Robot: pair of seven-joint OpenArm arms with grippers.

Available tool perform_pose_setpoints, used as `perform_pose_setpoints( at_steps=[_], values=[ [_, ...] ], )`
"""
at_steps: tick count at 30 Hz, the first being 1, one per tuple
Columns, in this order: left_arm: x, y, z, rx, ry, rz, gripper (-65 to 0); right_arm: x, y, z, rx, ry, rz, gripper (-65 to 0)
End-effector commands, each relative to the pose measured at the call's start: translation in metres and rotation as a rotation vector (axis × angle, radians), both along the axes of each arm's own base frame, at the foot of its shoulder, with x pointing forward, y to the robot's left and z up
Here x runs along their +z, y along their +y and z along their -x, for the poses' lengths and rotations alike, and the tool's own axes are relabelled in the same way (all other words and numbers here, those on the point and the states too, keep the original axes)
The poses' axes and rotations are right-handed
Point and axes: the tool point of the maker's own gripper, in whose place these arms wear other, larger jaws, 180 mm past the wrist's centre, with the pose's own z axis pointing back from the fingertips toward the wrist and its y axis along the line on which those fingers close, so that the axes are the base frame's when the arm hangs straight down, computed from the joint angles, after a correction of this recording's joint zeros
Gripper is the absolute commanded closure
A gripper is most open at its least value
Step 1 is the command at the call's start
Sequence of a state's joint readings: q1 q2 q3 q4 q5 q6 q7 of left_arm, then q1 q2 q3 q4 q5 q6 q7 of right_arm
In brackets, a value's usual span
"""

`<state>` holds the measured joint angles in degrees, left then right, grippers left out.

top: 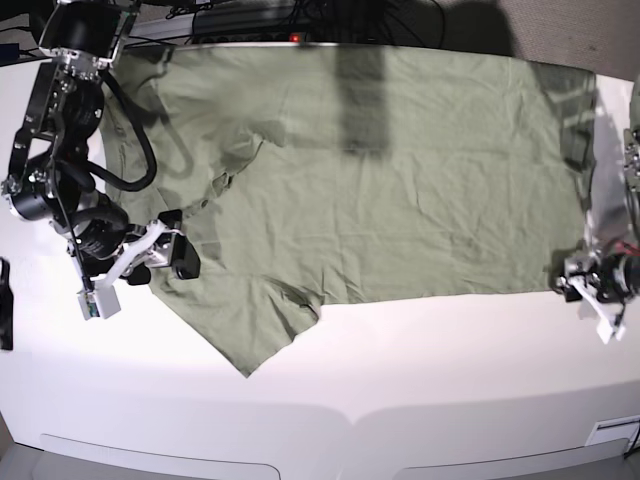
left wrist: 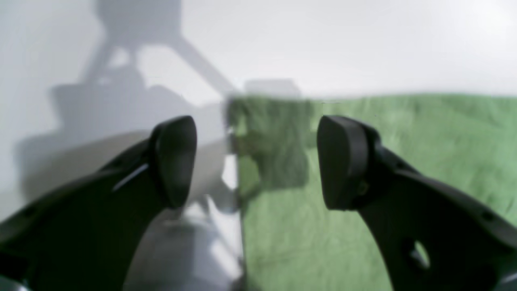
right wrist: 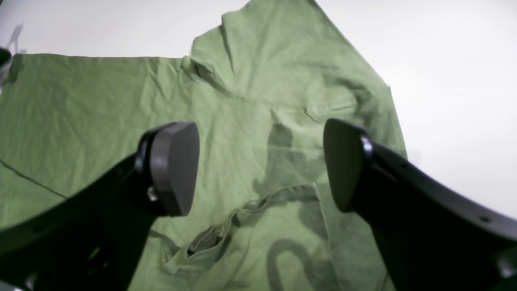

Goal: Fold the T-shirt properly
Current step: 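Release the shirt with the left gripper and move it to the hem corner, then lower the right gripper to the hem corner and grasp it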

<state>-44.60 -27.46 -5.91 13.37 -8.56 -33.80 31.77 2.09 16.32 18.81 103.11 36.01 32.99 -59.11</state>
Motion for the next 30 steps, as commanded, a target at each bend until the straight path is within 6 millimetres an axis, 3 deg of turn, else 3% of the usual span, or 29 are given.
perform_pose_setpoints(
  at_steps=[1,5,15,30],
  values=[
    [0.016,0.007,-0.014,0.018,-0.062,0.004,-45.1,0.015,-0.002,-0.007,0.003,-0.047,0.003,-47.5],
    [0.000,-0.004,-0.006,0.028,-0.058,0.037,-45.1,0.015,0.004,-0.004,0.024,-0.032,-0.031,-47.5],
    [-0.014,-0.060,0.007,-0.086,0.068,0.166,-45.1,0.016,0.008,-0.002,0.037,-0.026,-0.052,-47.5],
    [-0.008,-0.027,0.014,-0.046,0.069,0.127,-45.0,0.016,0.008,-0.002,0.037,-0.026,-0.052,-47.5]
  ],
)
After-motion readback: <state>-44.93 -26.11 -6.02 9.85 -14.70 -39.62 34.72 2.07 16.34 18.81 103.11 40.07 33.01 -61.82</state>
